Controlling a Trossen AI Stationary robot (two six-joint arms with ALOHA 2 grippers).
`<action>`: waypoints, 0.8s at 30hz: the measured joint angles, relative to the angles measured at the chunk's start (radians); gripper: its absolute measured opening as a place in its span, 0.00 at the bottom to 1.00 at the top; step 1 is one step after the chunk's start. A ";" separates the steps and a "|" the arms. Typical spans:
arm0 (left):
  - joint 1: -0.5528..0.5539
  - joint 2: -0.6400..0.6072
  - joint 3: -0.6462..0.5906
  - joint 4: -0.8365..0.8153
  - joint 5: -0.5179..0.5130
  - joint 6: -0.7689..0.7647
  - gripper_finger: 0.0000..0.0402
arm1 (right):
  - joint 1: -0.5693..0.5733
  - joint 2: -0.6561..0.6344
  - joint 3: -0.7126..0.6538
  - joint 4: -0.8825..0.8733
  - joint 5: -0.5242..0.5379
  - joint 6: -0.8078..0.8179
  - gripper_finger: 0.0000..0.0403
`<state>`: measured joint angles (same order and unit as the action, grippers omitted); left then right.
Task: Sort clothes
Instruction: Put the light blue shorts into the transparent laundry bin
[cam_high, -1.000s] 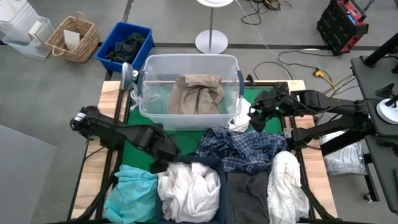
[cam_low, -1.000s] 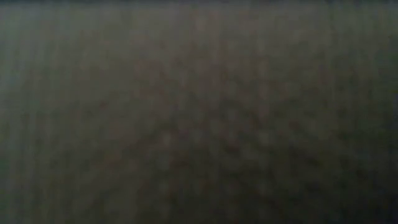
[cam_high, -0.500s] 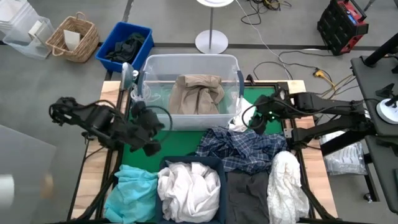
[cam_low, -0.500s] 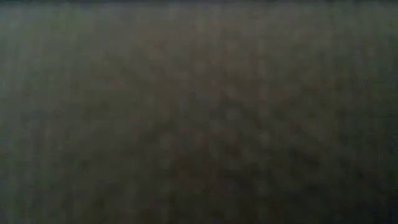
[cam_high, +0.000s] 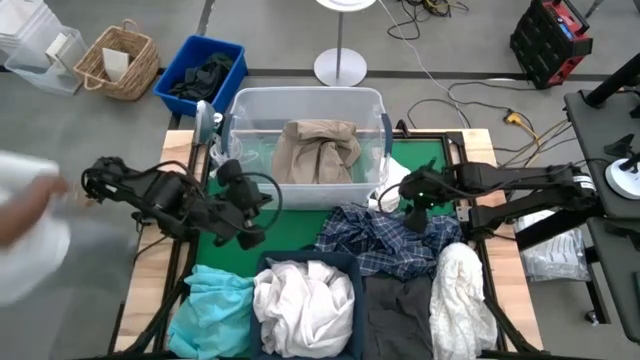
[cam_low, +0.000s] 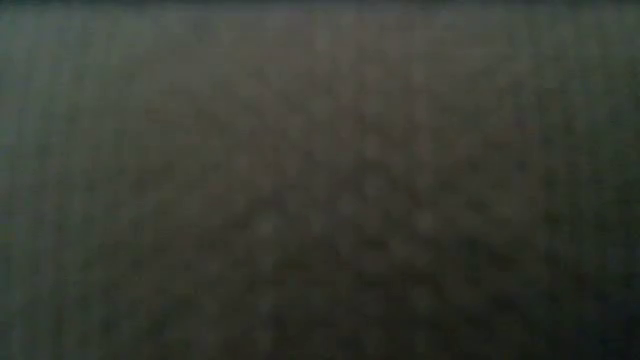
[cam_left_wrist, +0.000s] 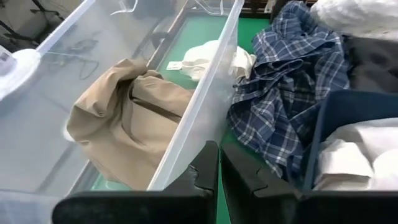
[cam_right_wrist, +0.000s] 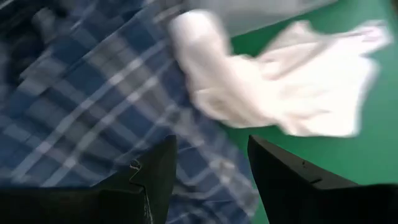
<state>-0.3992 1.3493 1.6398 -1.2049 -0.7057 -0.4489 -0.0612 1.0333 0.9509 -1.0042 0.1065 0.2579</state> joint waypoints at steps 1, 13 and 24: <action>0.002 0.004 0.000 0.000 -0.004 0.000 0.00 | 0.001 -0.001 -0.014 0.015 -0.033 -0.012 0.47; 0.051 0.012 0.000 -0.020 0.148 -0.184 0.00 | 0.013 0.002 0.027 0.039 -0.193 -0.099 0.47; 0.076 0.018 0.000 -0.157 0.517 -0.359 0.00 | 0.016 0.001 0.138 -0.065 -0.221 -0.086 0.47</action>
<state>-0.3228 1.3674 1.6394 -1.3621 -0.1885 -0.8079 -0.0456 1.0340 1.0886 -1.0696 -0.1143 0.1716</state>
